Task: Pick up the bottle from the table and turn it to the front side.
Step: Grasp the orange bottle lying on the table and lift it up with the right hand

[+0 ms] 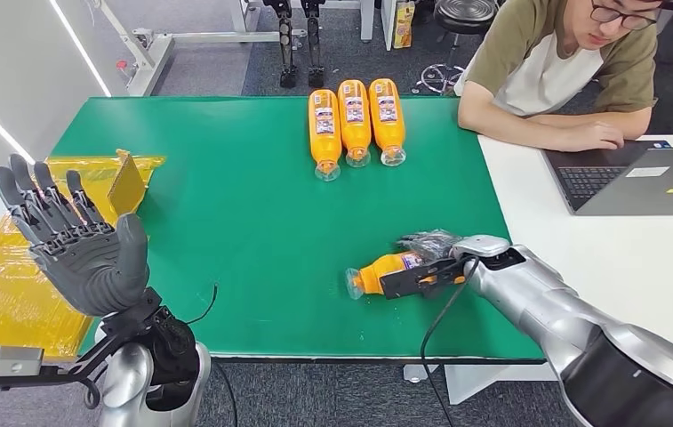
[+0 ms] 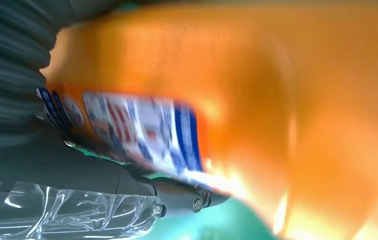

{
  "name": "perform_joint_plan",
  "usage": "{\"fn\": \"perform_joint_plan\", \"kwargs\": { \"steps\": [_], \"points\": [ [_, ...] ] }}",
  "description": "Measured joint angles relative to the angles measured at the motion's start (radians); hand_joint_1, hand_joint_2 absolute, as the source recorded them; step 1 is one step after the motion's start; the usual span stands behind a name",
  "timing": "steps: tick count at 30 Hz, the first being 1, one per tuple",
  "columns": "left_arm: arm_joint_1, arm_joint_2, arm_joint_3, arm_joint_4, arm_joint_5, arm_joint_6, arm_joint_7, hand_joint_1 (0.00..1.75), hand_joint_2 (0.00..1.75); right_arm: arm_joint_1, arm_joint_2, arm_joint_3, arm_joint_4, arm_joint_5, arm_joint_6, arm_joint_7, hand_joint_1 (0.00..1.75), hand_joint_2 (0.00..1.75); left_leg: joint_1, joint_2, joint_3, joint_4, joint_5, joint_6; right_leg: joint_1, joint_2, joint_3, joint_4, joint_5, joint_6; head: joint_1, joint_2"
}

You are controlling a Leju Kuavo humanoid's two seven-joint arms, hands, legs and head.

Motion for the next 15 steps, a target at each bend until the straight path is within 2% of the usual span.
{"fn": "perform_joint_plan", "kwargs": {
  "steps": [3, 5, 11, 13, 15],
  "points": [
    [0.000, 0.000, 0.000, 0.000, 0.000, -0.002, 0.000, 0.00, 1.75, 0.015, -0.006, 0.000, -0.003, -0.009, -0.076, 0.009, 1.75, 1.75, 0.000, 0.000, 0.000, 0.000, 0.000, 0.000, 0.000, 0.000, 0.000, 0.000, 0.000, 0.000, 0.000, 0.000],
    [0.000, 0.000, 0.000, 0.000, 0.000, -0.004, 0.000, 0.00, 1.75, 0.035, -0.007, -0.005, -0.009, -0.022, -0.163, 0.020, 1.75, 1.75, 0.000, 0.000, 0.000, 0.000, 0.000, 0.000, 0.000, 0.000, 0.000, 0.000, 0.000, 0.000, 0.000, 0.000],
    [-0.002, 0.000, -0.002, 0.015, -0.003, -0.012, 0.000, 0.00, 1.75, 0.150, 0.021, -0.096, -0.051, -0.096, -0.543, 0.035, 1.75, 1.75, 0.001, 0.001, 0.000, 0.000, -0.002, -0.001, 0.001, 0.001, 0.000, 0.000, -0.002, 0.001, 0.000, 0.000],
    [-0.006, 0.000, -0.008, 0.036, 0.007, -0.013, 0.000, 0.00, 1.75, 0.192, 0.046, -0.153, -0.076, -0.120, -0.652, 0.005, 1.75, 1.75, 0.001, 0.001, 0.001, -0.001, -0.003, -0.003, 0.001, 0.002, 0.000, 0.000, -0.002, 0.000, 0.000, 0.000],
    [-0.015, -0.002, -0.018, 0.081, 0.018, -0.035, 0.001, 0.00, 1.75, 0.244, 0.081, -0.240, -0.118, -0.171, -0.769, -0.060, 1.75, 1.75, 0.001, 0.001, 0.001, -0.001, -0.003, -0.003, 0.001, 0.002, 0.000, 0.000, -0.003, -0.001, 0.000, 0.000]
  ]
}}
